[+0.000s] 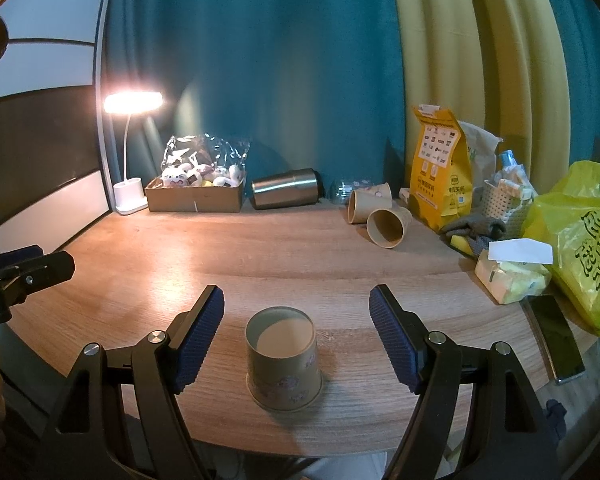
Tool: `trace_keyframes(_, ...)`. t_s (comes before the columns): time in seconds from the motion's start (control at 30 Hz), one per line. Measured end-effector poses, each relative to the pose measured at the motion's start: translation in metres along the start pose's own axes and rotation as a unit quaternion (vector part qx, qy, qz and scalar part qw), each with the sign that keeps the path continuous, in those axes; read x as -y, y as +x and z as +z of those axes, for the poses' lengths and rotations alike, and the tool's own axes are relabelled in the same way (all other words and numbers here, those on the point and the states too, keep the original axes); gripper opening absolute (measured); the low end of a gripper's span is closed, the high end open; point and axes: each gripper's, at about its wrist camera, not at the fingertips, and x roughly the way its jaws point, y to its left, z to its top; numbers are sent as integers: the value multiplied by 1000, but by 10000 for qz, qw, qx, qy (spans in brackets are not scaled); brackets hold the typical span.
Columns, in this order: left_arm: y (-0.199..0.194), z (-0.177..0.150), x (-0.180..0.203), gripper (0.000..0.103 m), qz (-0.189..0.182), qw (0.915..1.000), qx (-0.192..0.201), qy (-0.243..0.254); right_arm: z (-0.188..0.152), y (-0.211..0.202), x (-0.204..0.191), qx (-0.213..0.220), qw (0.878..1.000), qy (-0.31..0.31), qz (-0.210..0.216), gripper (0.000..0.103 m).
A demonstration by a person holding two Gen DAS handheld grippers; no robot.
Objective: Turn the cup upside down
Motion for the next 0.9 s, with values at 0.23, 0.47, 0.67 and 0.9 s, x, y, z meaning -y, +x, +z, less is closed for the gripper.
trace_keyframes(0.23,0,0,0,97,30,10000,0,-12,0,-2,-1,6,10000,4,-1,78)
trace_keyframes(0.47,-2,0,-1,97,89,9999,-10,-73,4,-4,1,17,10000,32,-17,78)
trace_keyframes(0.67,-2,0,0,97,134,9999,21,-39,4,-3,2,12,10000,38,-14,78)
trace_keyframes(0.9,-2,-1,2,97,130,9998,109,60,4,-3,3,4,10000,42,-6,78)
